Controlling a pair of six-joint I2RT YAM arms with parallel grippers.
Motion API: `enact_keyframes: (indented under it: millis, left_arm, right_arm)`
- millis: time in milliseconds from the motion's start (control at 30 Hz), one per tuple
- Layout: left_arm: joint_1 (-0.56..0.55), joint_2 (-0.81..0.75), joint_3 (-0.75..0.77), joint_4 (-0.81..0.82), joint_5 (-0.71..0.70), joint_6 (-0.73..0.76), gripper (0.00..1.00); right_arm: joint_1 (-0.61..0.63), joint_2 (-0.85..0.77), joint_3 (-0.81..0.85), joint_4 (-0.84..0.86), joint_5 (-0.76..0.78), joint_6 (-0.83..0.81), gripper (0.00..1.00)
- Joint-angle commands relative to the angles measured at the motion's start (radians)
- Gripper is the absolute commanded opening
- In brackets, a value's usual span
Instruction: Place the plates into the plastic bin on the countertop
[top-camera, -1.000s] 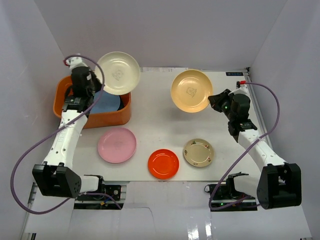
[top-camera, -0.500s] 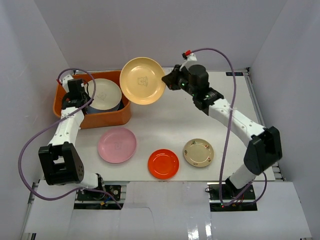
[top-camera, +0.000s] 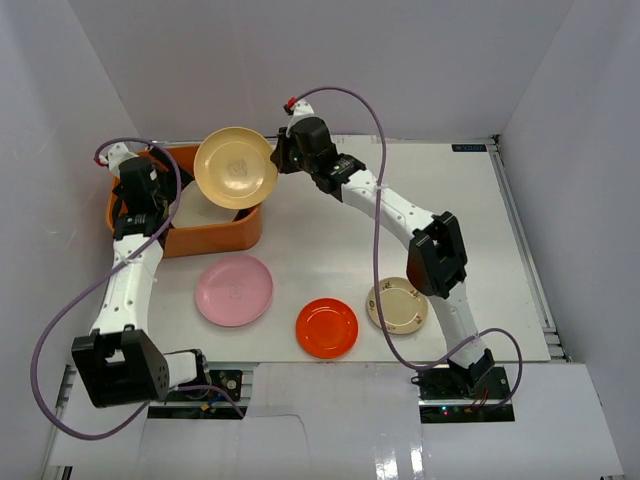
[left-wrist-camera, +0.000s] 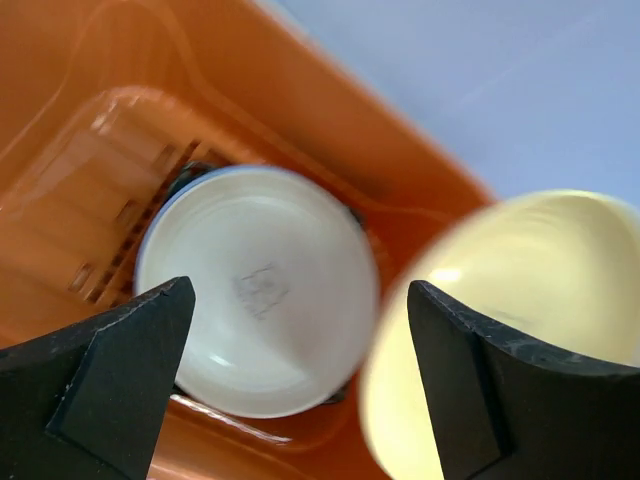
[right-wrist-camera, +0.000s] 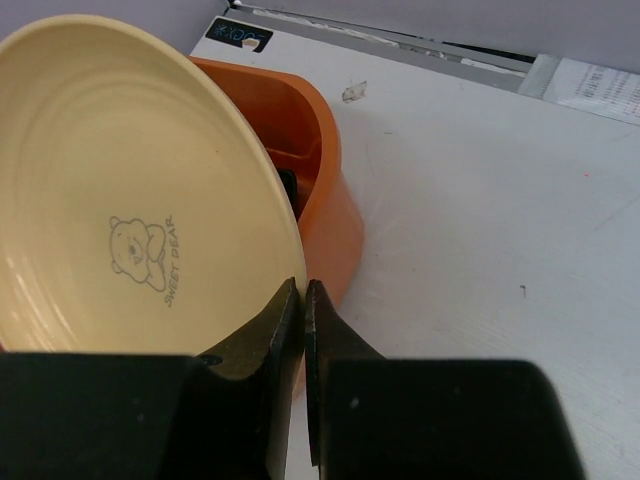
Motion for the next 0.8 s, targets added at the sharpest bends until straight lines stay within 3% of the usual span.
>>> enact_keyframes:
  millis: [0, 167, 433, 500, 533, 667, 767]
  left_arm:
    - [-0.036, -0.156, 0.094, 0.076, 0.075, -0.013, 0.98]
    - [-0.191, -0.214, 0.180, 0.076, 0.130, 0.055, 0.98]
    - [-0.241, -0.328, 0.076, 0.075, 0.319, 0.037, 0.98]
    - [-0.251, -0.346, 0.052, 0.064, 0.332, 0.052, 0.98]
    - [-0.258, -0.352, 0.049, 0.056, 0.338, 0.061, 0.98]
    - [-0.278, -0.386, 0.061, 0.021, 0.358, 0.083, 0.98]
    - [-0.295, -0.406, 0.065, 0.003, 0.424, 0.076, 0.98]
  right_arm:
    - [0.028, 0.051, 0.143, 0.048, -0.001, -0.021, 0.08]
    - [0.101, 0.144, 0.196, 0.114, 0.019, -0.027, 0.08]
    - [0.191, 0.222, 0.236, 0.206, 0.117, -0.090, 0.09]
    - [0.197, 0.230, 0.239, 0.218, 0.126, -0.090, 0.17]
    - [0.201, 0.230, 0.242, 0.220, 0.134, -0.091, 0.28]
    - [0.204, 0.171, 0.210, 0.244, 0.136, -0.095, 0.49]
    - [0.201, 0.061, 0.130, 0.260, 0.113, -0.114, 0.49]
